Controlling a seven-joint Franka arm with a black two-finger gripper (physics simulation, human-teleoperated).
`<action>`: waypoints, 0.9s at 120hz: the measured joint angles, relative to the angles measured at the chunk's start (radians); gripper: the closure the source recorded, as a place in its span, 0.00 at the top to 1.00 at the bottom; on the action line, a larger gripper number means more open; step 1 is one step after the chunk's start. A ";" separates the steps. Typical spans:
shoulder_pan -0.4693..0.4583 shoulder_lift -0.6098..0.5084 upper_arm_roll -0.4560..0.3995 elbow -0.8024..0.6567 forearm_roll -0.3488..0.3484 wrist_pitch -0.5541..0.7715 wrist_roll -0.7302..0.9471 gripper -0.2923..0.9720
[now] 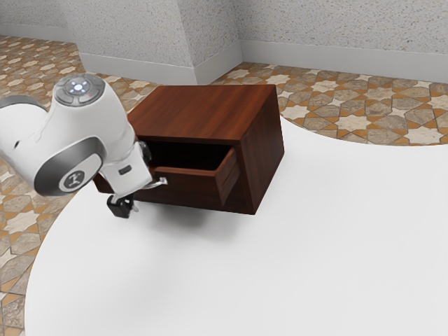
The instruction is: Pull the drawer handle with one arm to open the drawer
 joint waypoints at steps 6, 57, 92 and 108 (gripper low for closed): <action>-0.005 -0.004 0.000 -0.006 0.005 0.000 0.000 0.68; -0.013 -0.074 0.000 -0.100 0.006 0.000 -0.001 0.79; -0.017 -0.156 -0.001 -0.172 -0.015 -0.001 -0.003 0.77; -0.019 -0.200 0.000 -0.207 -0.020 -0.002 -0.004 0.76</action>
